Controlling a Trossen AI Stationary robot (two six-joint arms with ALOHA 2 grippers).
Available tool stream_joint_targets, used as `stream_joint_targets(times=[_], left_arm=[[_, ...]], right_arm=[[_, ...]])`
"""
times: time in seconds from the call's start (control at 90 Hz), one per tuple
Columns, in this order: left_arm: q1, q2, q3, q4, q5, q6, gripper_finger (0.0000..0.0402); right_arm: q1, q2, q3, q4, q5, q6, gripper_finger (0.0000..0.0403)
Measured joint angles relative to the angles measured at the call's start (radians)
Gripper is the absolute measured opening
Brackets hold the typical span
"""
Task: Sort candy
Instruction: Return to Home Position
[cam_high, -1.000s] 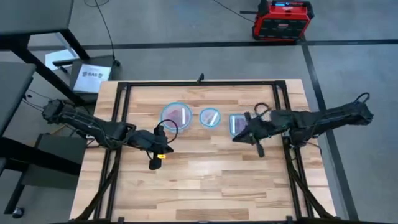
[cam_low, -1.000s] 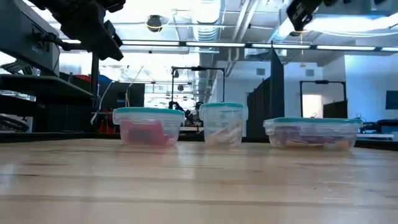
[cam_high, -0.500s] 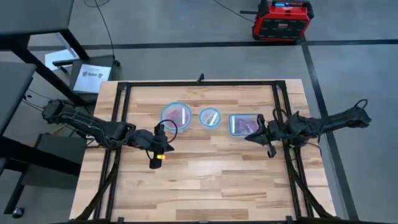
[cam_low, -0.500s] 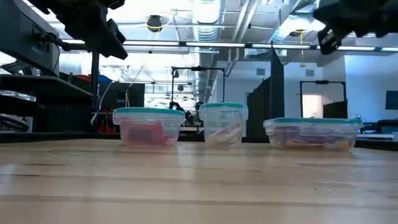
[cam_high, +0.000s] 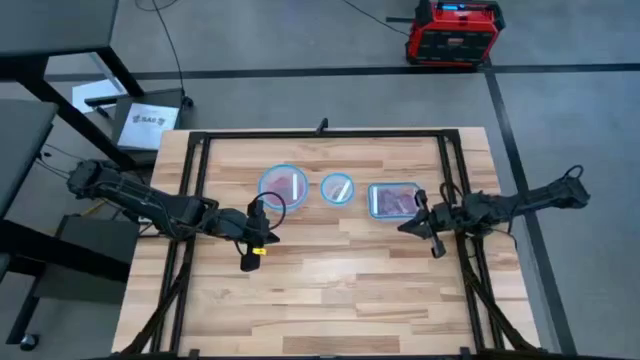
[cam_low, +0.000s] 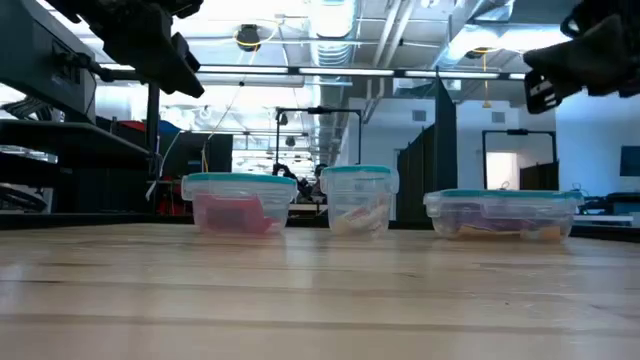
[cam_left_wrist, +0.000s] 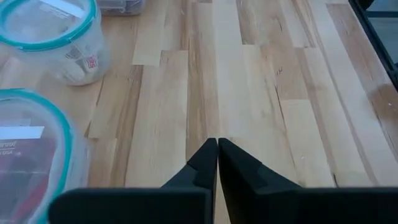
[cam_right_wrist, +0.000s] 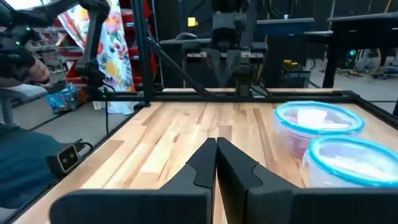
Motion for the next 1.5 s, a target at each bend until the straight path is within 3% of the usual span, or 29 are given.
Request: stream_joint_targets(times=[0.156, 0.356, 0.422, 0.533, 0.767, 1.011, 1.156, 1.311, 1.5], left_arm=[[0.0, 0.0, 0.0, 0.0, 0.001, -0.004, 0.0], [0.0, 0.0, 0.0, 0.004, 0.0, -0.014, 0.0], [0.0, 0.0, 0.0, 0.002, 0.0, -0.016, 0.0], [0.0, 0.0, 0.0, -0.006, 0.015, -0.014, 0.0], [0.0, 0.0, 0.0, -0.005, 0.077, 0.008, 0.0], [0.0, 0.0, 0.0, -0.004, 0.077, -0.009, 0.0], [0.0, 0.0, 0.0, -0.004, 0.076, -0.016, 0.0], [0.0, 0.0, 0.0, -0.004, 0.076, -0.01, 0.0], [0.0, 0.0, -0.001, -0.004, 0.075, -0.008, 0.0]], right_arm=[[0.0, -0.047, -0.027, -0.042, 0.042, 0.001, 0.0], [-0.001, -0.073, -0.027, -0.196, 0.238, 0.058, 0.0], [-0.003, -0.069, -0.027, -0.195, 0.259, 0.056, 0.0], [-0.007, -0.079, -0.027, -0.203, 0.211, 0.039, 0.0], [-0.073, -0.134, -0.028, -0.24, -0.007, -0.019, 0.0], [-0.263, -0.18, -0.029, -0.249, -0.057, -0.075, 0.0], [-0.307, -0.217, -0.029, -0.238, -0.14, -0.101, 0.0], [-0.307, -0.256, -0.029, -0.24, -0.143, -0.116, 0.0], [-0.309, -0.266, -0.029, -0.257, -0.05, -0.111, 0.0]])
